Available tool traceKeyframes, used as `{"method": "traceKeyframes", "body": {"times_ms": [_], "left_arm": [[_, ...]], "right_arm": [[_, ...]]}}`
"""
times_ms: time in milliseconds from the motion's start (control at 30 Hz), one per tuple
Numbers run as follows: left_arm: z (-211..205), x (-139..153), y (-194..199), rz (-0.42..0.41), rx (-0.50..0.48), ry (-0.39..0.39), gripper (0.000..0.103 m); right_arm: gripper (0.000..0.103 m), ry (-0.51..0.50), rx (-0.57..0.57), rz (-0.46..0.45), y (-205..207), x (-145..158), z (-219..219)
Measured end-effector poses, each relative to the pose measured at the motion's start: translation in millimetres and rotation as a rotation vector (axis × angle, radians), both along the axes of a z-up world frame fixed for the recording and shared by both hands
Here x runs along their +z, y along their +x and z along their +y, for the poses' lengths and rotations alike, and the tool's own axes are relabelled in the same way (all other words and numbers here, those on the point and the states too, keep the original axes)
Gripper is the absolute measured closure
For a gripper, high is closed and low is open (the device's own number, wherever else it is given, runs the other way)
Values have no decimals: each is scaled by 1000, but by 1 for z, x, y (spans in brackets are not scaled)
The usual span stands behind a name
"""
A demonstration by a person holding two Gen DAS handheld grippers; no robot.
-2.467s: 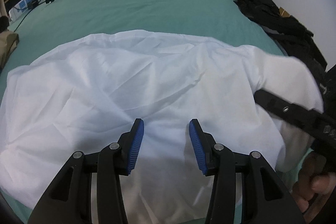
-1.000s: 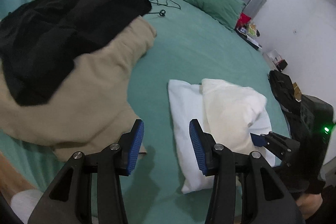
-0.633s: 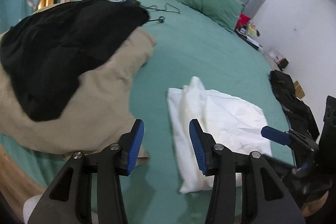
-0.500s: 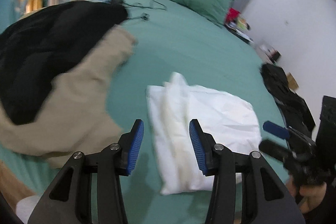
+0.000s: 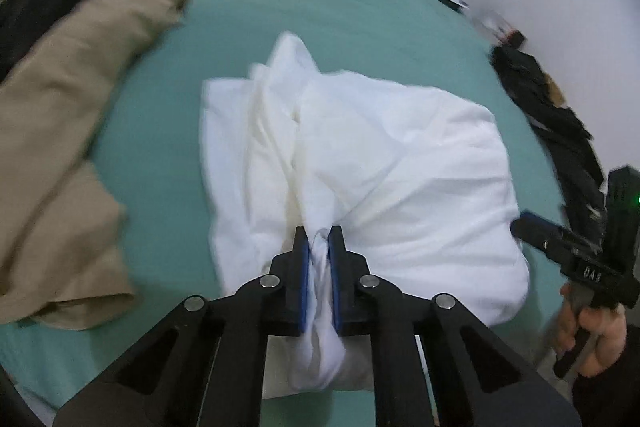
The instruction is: Fold large clothes
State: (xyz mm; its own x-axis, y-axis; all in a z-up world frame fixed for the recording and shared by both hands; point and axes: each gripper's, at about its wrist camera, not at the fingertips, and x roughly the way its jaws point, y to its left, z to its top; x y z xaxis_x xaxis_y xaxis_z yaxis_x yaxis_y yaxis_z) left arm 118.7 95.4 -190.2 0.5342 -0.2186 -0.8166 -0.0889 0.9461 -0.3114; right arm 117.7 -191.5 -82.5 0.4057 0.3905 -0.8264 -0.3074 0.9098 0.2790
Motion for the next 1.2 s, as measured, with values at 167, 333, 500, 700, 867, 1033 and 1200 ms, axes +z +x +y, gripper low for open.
{"method": "traceKeyframes", "body": {"times_ms": [167, 333, 500, 700, 867, 1033, 1200], "left_arm": [[12, -4, -9, 32, 66, 29, 93], [16, 12, -17, 23, 100, 16, 73], [15, 39, -23, -60, 117, 30, 61], [4, 49, 4, -109, 53, 42, 51], [-1, 19, 35, -46, 11, 56, 48], [11, -15, 47, 47, 61, 122, 48], [32, 0, 36, 31, 99, 103, 48]], "right_arm": [[24, -41, 71, -9, -1, -19, 32], [24, -49, 71, -20, 0, -15, 29], [24, -16, 13, -46, 0, 4, 10], [24, -22, -39, -73, 33, 12, 13], [24, -96, -18, -37, 63, -8, 32], [17, -151, 24, -50, 73, -22, 49], [17, -147, 22, -55, 77, -14, 47]]}}
